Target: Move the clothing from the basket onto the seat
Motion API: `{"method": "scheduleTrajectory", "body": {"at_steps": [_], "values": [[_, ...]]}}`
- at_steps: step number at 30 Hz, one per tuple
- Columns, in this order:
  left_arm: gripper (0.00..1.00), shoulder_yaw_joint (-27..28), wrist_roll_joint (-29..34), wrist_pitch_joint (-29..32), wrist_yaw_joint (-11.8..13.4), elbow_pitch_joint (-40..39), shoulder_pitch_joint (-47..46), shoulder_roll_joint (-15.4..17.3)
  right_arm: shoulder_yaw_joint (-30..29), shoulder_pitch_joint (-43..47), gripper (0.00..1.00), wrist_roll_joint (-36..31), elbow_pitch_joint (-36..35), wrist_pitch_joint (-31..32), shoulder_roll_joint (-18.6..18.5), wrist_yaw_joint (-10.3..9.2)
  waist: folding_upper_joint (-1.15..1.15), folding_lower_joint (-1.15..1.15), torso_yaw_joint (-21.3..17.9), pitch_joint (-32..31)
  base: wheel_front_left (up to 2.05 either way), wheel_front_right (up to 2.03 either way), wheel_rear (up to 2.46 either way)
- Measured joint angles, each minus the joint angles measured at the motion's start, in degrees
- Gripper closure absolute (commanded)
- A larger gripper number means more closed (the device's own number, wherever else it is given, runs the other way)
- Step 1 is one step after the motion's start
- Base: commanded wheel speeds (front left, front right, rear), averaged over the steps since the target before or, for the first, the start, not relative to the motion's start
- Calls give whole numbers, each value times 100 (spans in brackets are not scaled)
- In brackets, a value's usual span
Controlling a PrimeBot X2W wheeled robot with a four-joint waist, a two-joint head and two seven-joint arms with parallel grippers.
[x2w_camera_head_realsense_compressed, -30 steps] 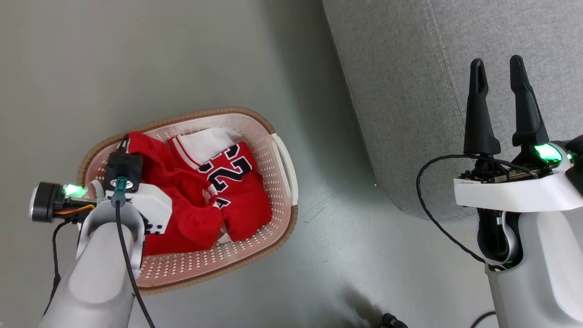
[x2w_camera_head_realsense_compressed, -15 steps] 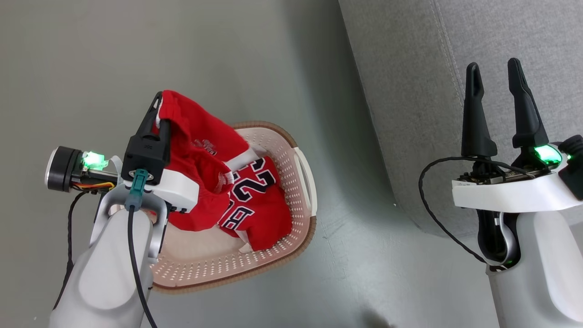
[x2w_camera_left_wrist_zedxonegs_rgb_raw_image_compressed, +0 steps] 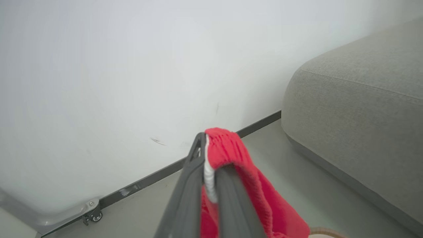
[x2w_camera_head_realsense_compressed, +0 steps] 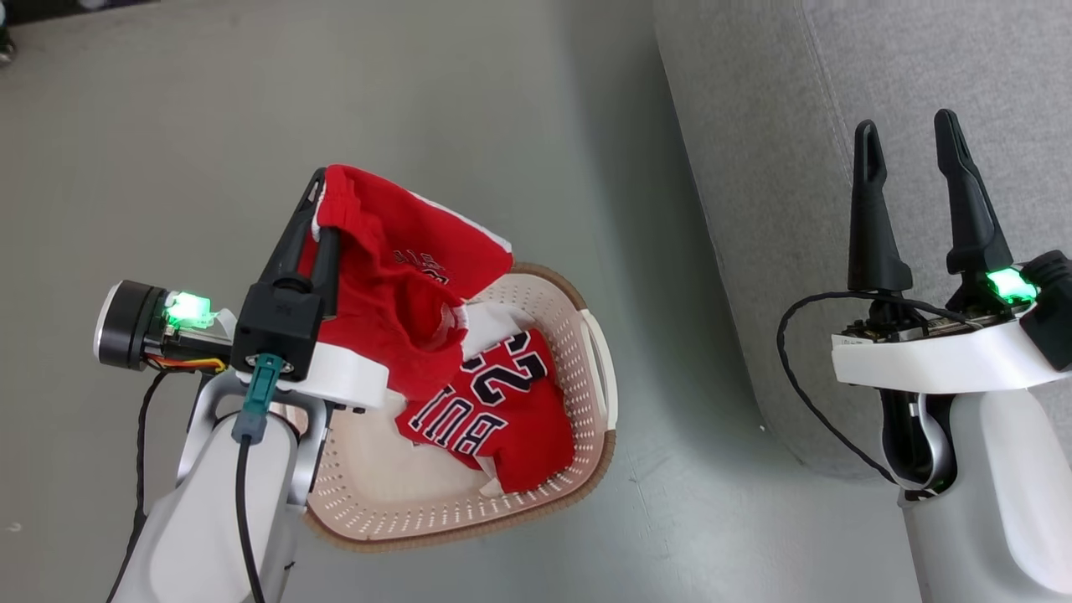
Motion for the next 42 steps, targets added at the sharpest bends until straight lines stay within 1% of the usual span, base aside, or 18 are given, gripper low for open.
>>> {"method": "scheduleTrajectory", "body": {"at_steps": [9,16,22,24,27,28,31,42], "values": [[100,25,-175,-1,7,-407,310,-8,-15,265,0,-176,57,0,-7,-1,0,0,214,-481,0,0,0],[100,-23,-245,-41,2,-603,493,-19,145,496,0,-221,162,0,-12,-1,0,0,343,-830,0,0,0],[100,-88,-297,-41,-51,-820,567,-55,211,703,0,-397,189,0,-23,-1,0,0,460,-1186,0,0,0],[100,-115,-309,-41,-89,-895,569,-77,312,810,0,-460,201,0,-29,-1,0,0,496,-1304,0,0,0],[100,-229,-352,-41,-248,-976,624,-94,485,942,0,-517,229,0,-31,-1,0,0,546,-1481,0,0,0],[100,-277,-352,-41,-256,-996,657,-102,552,976,0,-532,257,0,-31,-1,0,0,562,-1539,0,0,0],[100,-367,-360,-41,-401,-1027,676,-105,856,1075,0,-560,320,0,-55,-1,0,0,606,-1707,0,0,0],[100,-516,-460,-41,-634,-1210,676,-126,1928,1486,0,-548,400,11,-430,0,0,0,730,-2261,0,0,0]]}}
